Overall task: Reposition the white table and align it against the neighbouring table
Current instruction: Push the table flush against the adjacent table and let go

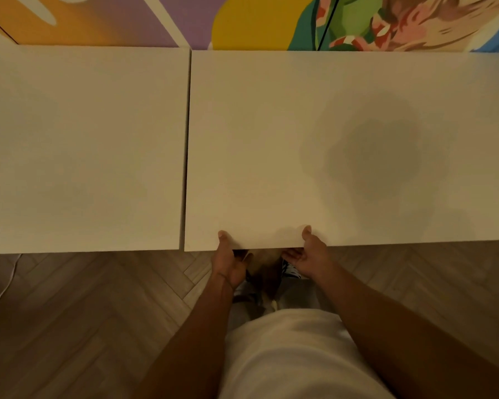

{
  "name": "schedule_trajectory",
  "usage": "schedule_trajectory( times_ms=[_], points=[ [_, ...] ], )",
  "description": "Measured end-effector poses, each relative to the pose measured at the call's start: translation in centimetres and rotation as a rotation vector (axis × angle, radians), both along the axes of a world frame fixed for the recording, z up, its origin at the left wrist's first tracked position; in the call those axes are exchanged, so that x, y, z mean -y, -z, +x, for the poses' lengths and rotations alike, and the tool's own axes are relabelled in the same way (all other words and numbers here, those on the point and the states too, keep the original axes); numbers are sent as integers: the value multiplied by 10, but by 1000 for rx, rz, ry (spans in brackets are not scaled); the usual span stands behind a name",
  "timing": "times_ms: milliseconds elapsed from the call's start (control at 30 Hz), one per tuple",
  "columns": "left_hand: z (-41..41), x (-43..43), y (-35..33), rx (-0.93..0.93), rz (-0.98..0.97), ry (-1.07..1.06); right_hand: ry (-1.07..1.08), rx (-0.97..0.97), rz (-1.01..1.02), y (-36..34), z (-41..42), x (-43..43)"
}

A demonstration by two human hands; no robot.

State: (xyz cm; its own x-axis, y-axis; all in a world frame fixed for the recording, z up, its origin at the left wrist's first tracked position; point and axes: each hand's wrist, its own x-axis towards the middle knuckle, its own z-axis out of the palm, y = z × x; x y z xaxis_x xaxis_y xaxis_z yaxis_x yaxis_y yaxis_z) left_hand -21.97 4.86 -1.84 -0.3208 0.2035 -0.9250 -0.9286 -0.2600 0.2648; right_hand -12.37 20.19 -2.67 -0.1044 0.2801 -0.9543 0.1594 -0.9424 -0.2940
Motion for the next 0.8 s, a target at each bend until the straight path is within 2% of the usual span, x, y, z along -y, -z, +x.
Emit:
schedule_trajectory(
  times_ms=[500, 800],
  points=[
    [-6, 8, 13, -60, -79, 48, -60, 12, 97, 5, -3, 8],
    [-10, 13, 19, -61, -111, 59, -53, 10, 82, 4, -7, 11]
  ],
)
